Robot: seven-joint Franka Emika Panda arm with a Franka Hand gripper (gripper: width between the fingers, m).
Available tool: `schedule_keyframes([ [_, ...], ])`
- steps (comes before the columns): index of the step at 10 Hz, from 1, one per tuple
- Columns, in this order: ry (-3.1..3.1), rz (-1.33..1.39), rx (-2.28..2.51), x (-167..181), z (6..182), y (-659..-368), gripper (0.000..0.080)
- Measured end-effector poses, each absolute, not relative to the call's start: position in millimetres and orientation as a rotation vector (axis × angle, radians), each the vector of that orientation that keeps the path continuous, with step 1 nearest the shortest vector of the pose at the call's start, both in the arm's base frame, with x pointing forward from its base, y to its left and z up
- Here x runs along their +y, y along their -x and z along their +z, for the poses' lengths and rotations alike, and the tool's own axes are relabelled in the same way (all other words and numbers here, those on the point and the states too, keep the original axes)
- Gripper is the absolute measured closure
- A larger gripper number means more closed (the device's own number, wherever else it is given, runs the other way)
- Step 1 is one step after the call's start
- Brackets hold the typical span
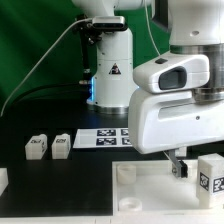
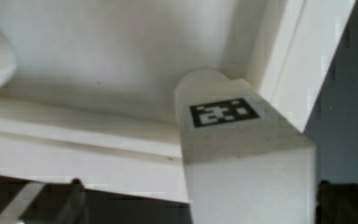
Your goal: Assemble one leg
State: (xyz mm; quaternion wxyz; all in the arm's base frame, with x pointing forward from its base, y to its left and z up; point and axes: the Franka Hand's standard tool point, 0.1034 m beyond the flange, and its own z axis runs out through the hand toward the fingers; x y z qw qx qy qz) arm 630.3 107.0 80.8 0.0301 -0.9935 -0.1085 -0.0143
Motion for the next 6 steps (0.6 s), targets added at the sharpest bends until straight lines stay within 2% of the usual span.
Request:
schedule_keyframes([
  [2, 3.066, -0.040, -0.313, 106.8, 77.2, -629.7, 0.0151],
  [3, 3.072, -0.037, -0.236, 106.6, 77.0, -629.6, 0.0237],
  [4, 3.075, -0.035, -0.193, 106.5, 76.9, -629.6, 0.0237],
  [6, 3.073, -0.024, 0.159, 107.0, 76.7, -629.5, 0.0509],
])
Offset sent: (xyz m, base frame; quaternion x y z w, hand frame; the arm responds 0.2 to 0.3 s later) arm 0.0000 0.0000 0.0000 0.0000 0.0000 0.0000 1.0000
